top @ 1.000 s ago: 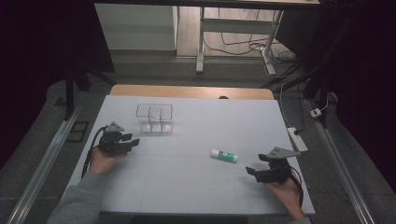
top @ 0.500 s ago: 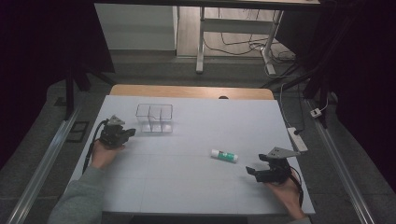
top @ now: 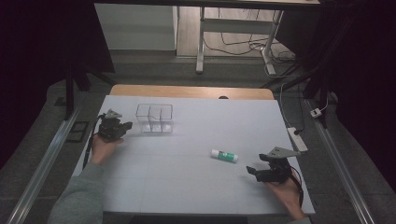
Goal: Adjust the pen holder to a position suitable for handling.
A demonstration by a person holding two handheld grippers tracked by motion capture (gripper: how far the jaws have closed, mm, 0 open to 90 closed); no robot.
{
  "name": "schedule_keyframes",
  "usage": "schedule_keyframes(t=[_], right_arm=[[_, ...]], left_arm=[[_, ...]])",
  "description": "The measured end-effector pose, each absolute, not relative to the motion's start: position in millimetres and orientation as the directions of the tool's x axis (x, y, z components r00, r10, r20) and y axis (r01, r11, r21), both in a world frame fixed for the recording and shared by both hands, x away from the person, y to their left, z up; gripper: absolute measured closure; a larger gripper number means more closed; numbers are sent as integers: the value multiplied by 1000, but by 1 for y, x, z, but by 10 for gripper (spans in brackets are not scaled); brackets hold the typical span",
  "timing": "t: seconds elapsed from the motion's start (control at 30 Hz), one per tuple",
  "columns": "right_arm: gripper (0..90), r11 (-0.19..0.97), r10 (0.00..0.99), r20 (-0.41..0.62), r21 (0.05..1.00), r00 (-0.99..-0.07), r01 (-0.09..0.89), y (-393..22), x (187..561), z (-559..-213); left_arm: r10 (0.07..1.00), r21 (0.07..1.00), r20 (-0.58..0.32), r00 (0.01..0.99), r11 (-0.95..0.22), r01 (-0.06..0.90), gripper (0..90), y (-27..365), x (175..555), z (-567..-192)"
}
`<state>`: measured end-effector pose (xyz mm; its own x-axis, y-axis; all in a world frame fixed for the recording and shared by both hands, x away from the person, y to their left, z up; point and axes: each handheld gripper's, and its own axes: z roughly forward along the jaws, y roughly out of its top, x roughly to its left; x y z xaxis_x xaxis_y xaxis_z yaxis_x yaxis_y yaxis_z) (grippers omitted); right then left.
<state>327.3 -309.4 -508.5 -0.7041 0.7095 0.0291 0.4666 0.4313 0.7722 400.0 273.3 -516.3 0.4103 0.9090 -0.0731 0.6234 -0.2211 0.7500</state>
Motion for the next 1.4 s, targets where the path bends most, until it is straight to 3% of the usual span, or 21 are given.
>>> schedule_keyframes(t=[0.47, 1.4], right_arm=[[206, 423, 721, 26, 775, -693, 470, -310, 328, -509], [206, 423, 721, 29, 772, -692, 473, -310, 328, -509]], left_arm=[[901, 744, -95, 422, -218, 631, 888, 268, 429, -522], [889, 743, -89, 450, -241, 624, 889, 259, 437, -523]])
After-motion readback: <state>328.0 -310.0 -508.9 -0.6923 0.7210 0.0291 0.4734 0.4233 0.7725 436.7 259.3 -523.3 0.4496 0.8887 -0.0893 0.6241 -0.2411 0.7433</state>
